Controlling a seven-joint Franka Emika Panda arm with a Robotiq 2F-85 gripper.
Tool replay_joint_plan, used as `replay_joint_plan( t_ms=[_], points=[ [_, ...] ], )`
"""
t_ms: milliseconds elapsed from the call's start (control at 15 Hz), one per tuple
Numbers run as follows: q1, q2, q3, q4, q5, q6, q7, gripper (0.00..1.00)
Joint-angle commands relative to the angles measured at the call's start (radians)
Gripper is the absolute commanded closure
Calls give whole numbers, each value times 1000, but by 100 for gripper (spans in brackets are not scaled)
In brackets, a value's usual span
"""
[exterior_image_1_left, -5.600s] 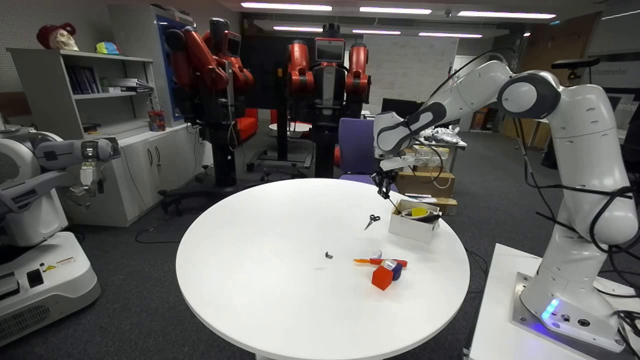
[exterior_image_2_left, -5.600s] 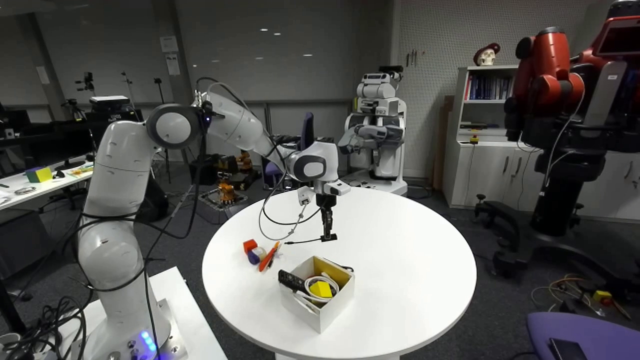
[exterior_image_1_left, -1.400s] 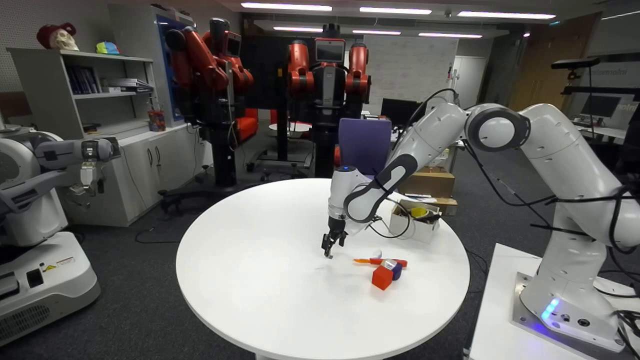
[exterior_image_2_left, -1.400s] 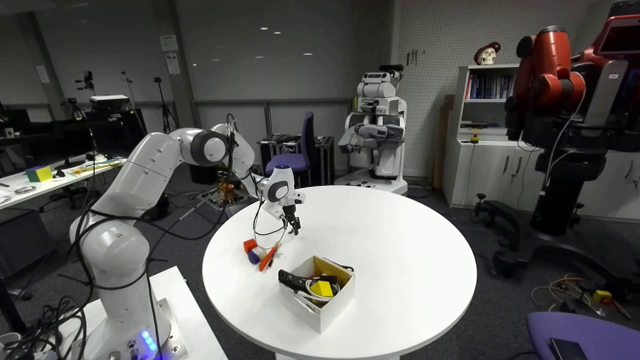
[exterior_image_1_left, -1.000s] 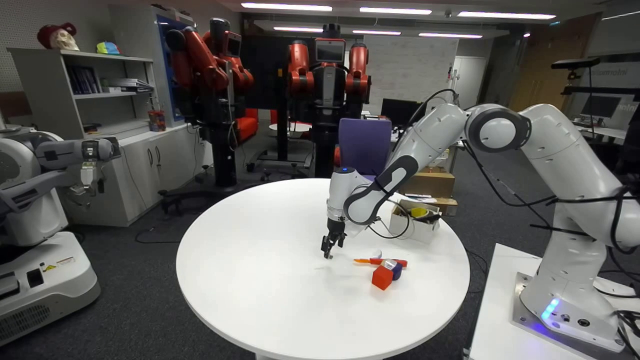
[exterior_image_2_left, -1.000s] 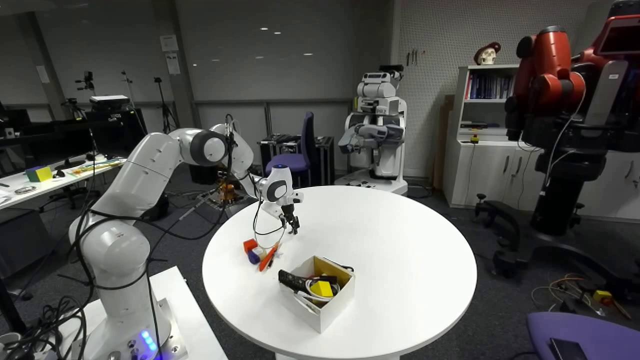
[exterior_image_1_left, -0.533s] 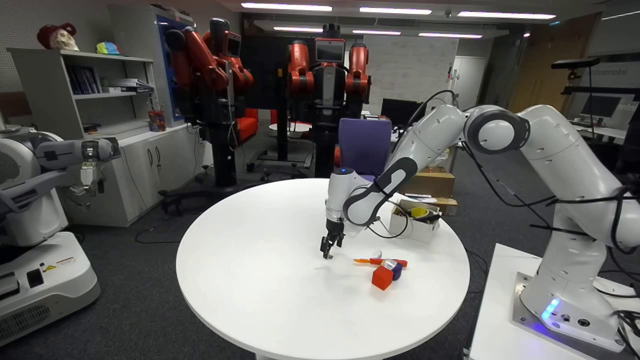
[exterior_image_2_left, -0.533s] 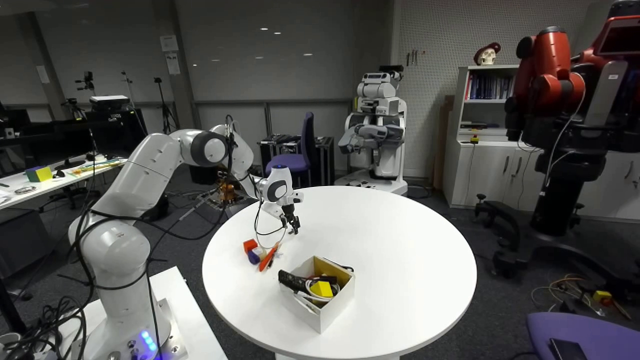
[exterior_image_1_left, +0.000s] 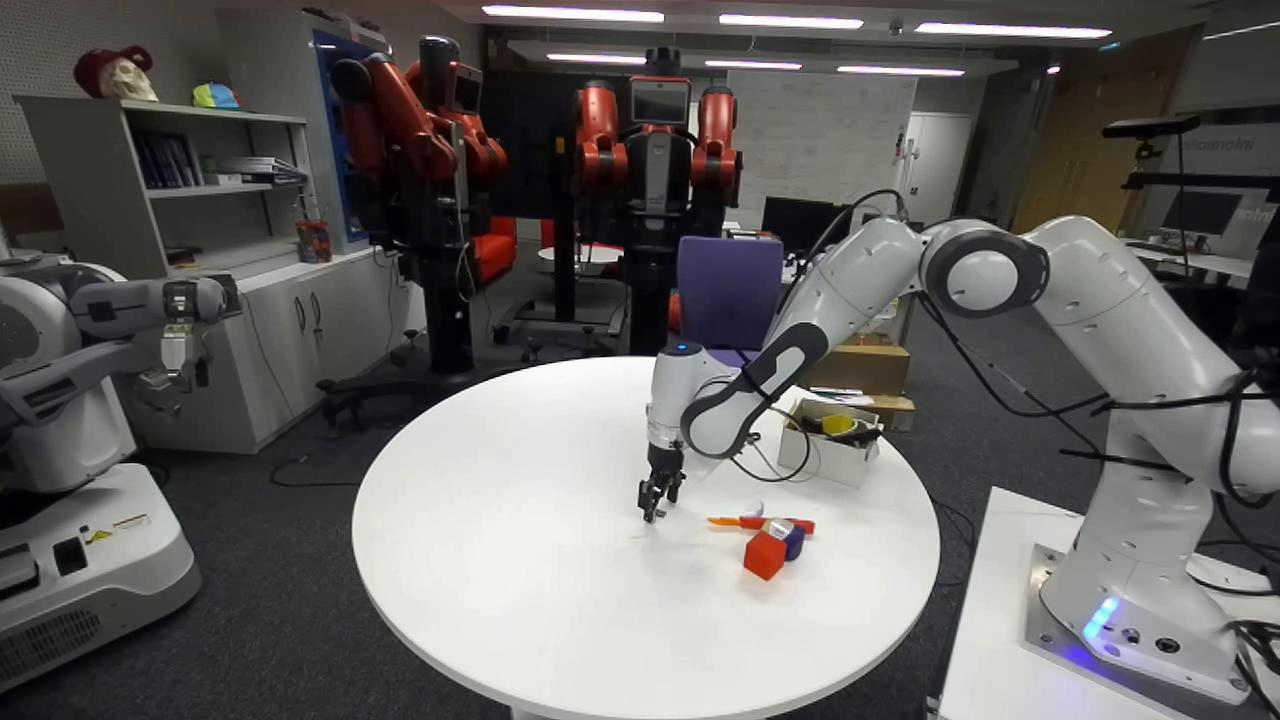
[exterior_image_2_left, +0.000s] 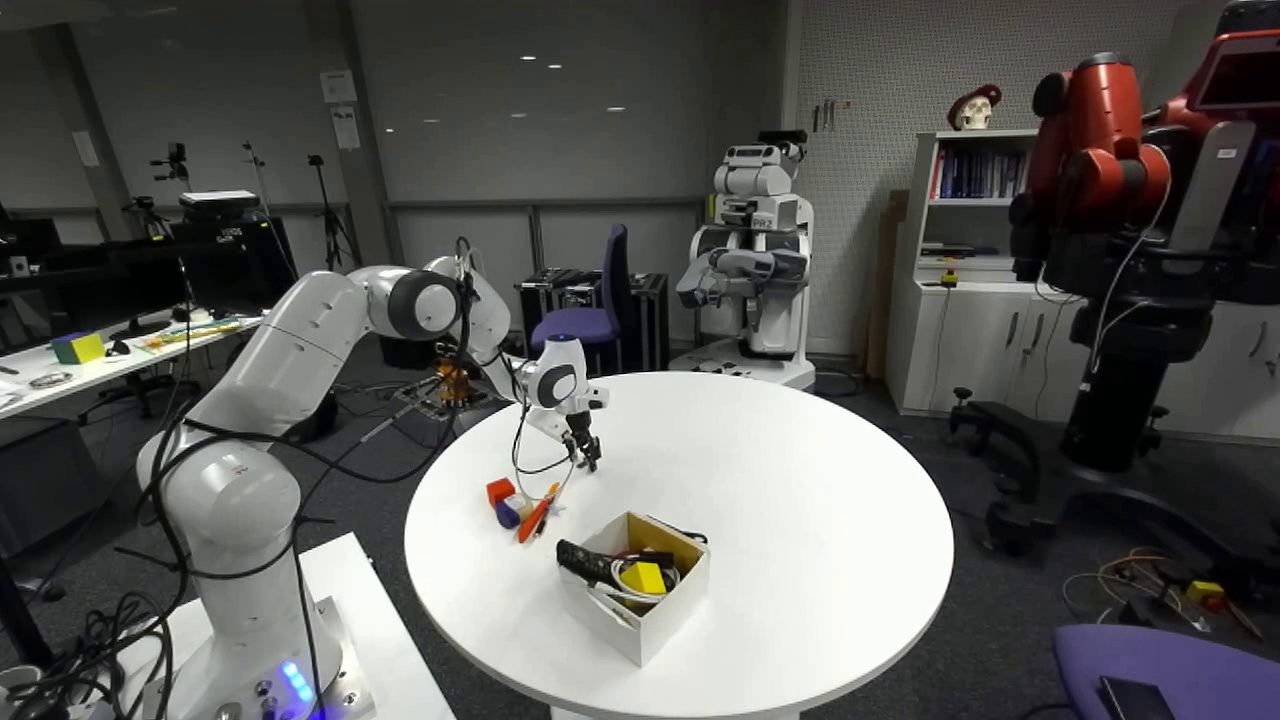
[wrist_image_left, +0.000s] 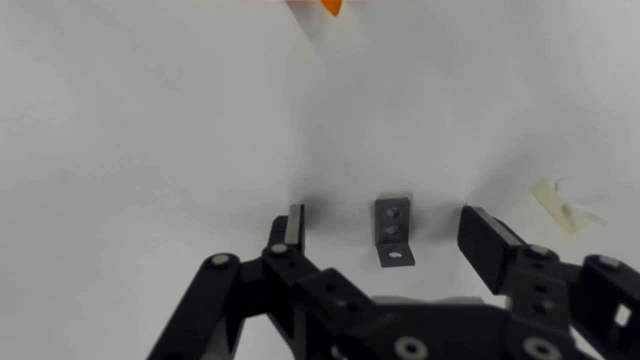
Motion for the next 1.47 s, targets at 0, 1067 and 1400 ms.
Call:
replay_joint_plan(
  t_ms=[0,1067,1400],
  points=[
    [9,8,-8,34,-19,-30,14,49],
    [-4,-202,-29,-72,-7,-206,100,96],
    [-36,-353,-140,-143,-78,-331,234,96]
  ],
)
